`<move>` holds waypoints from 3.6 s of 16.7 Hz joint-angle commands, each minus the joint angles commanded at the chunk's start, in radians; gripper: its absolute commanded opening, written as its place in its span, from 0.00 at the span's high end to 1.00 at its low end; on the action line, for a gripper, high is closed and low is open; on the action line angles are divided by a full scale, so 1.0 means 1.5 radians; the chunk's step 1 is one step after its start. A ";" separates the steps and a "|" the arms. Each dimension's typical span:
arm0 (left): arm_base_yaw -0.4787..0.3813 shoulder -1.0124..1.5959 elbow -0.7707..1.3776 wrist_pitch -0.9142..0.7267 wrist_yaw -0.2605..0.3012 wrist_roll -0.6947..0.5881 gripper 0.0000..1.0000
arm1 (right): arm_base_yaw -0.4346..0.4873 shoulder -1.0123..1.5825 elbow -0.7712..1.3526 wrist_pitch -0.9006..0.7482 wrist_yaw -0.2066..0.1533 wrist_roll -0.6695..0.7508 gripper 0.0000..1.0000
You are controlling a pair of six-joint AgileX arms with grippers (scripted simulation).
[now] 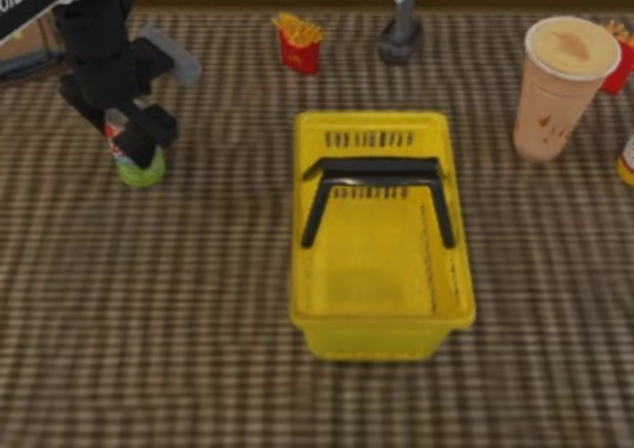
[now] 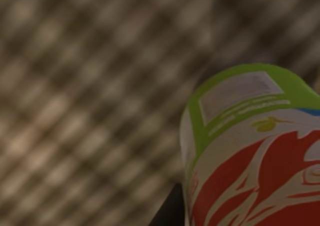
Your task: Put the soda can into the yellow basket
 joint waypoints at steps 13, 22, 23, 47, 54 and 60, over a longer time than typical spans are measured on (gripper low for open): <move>0.000 -0.001 -0.003 0.007 0.004 -0.001 1.00 | 0.000 0.000 0.000 0.000 0.000 0.000 0.00; -0.033 -0.047 -0.158 0.350 0.236 -0.111 1.00 | 0.000 0.000 0.000 0.000 0.000 0.000 0.00; -0.038 -0.059 -0.185 0.413 0.275 -0.131 1.00 | 0.000 0.000 0.000 0.000 0.000 0.000 0.00; -0.103 -0.268 -0.575 1.324 0.841 -0.408 1.00 | 0.000 0.000 0.000 0.000 0.000 0.000 0.00; -0.091 -0.140 -0.617 1.506 0.842 -0.411 1.00 | 0.000 0.000 0.000 0.000 0.000 0.000 0.00; -0.089 -0.116 -0.628 1.535 0.841 -0.412 1.00 | 0.000 0.000 0.000 0.000 0.000 0.000 0.00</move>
